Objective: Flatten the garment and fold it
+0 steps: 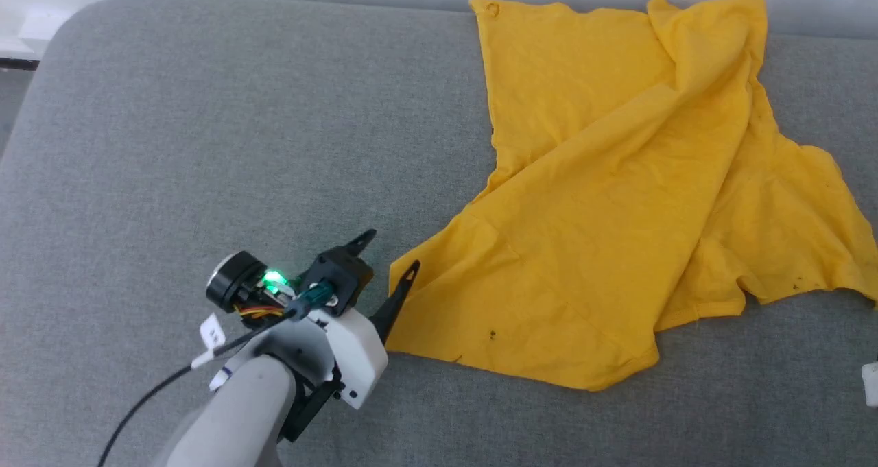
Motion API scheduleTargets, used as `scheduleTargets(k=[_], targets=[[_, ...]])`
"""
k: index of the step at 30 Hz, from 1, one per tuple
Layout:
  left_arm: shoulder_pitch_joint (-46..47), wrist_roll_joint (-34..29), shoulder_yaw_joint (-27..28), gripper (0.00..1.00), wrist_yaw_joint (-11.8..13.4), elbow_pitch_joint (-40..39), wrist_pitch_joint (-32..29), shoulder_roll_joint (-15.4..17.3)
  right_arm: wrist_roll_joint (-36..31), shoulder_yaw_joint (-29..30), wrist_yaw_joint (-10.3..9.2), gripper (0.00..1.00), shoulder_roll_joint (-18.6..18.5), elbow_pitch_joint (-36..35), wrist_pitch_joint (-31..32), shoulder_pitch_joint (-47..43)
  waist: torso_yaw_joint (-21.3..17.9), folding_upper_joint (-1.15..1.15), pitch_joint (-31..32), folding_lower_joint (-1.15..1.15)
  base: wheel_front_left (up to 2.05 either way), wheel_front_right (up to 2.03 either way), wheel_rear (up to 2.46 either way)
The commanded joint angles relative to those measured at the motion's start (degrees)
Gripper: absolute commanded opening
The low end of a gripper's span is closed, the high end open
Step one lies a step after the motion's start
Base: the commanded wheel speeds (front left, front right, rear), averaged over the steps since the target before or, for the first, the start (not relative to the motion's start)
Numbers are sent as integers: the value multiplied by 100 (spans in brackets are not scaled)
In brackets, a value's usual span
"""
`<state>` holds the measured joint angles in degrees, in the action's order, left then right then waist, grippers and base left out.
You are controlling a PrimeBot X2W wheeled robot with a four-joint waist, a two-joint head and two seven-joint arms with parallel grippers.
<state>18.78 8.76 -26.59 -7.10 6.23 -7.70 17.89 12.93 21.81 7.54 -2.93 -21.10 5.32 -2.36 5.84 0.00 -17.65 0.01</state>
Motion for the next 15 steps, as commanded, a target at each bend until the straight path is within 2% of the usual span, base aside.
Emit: scheduleTargets(k=[1, 6, 10, 11, 12, 15], targets=[[183, 213, -232, 100, -35, 83, -144, 128, 60, -20, -5, 100, 4, 16, 4, 27, -35, 0, -41, -1, 0, 0, 0], [536, 929, -987, 100, -37, 239, -515, 580, 91, -30, -5, 100, 5, 71, -47, -21, -90, 0, -85, -1, 0, 0, 0], [693, 1059, -1228, 100, -37, 366, -484, 725, 89, -24, -5, 100, 5, 56, -40, -22, -117, 0, -95, -1, 0, 0, 0], [739, 1092, -1280, 40, -37, 420, -438, 740, 91, -21, -5, 100, 5, 48, -35, -20, -123, 0, -98, -1, 0, 0, 0], [779, 1119, -1305, 0, -37, 487, -379, 739, 92, -22, -5, 100, 5, 43, -31, -16, -129, 0, -102, -1, 0, 0, 0], [898, 1095, -1301, 0, 24, 714, -128, 721, 105, -46, -5, 100, 5, 54, -43, -6, -146, 0, -110, -1, 0, 0, 0]])
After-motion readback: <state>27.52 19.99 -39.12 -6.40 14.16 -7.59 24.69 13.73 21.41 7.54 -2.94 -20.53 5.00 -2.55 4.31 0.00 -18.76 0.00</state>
